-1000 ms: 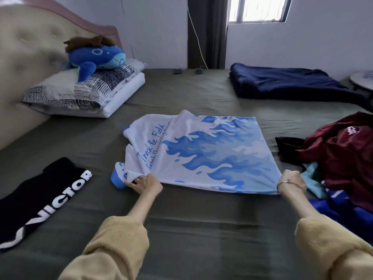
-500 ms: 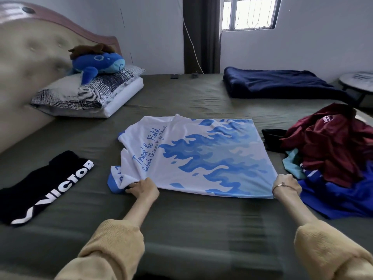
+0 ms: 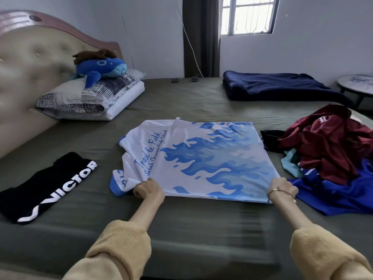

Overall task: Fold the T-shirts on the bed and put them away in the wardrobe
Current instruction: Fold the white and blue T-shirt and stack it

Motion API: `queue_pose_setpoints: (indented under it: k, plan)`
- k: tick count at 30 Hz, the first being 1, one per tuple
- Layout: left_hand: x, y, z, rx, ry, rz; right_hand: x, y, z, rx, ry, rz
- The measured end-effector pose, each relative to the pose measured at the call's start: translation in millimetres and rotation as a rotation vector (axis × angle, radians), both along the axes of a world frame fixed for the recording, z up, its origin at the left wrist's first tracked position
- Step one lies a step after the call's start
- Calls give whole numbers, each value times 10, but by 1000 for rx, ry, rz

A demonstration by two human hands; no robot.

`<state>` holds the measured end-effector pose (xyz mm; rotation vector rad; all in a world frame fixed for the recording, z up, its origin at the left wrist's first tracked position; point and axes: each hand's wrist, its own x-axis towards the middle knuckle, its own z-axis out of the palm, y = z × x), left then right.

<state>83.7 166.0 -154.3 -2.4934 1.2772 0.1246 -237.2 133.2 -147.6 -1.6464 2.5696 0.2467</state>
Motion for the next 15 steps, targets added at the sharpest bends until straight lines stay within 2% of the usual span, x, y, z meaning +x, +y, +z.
queue_pose_setpoints:
  k: [4,10,12,15]
  plan:
    - [86,-26,-1,-220,113,44,276,-53,-51,-44,-97,103]
    - [437,-94,98,-503,123,17,942,-204,-71,-43,-171,264]
    - [619,-149,96,-530,105,13,1213,-285,-102,-54,-203,313]
    - [902,-232,29,-473,115,64,1592,-384,-128,-33,-231,386]
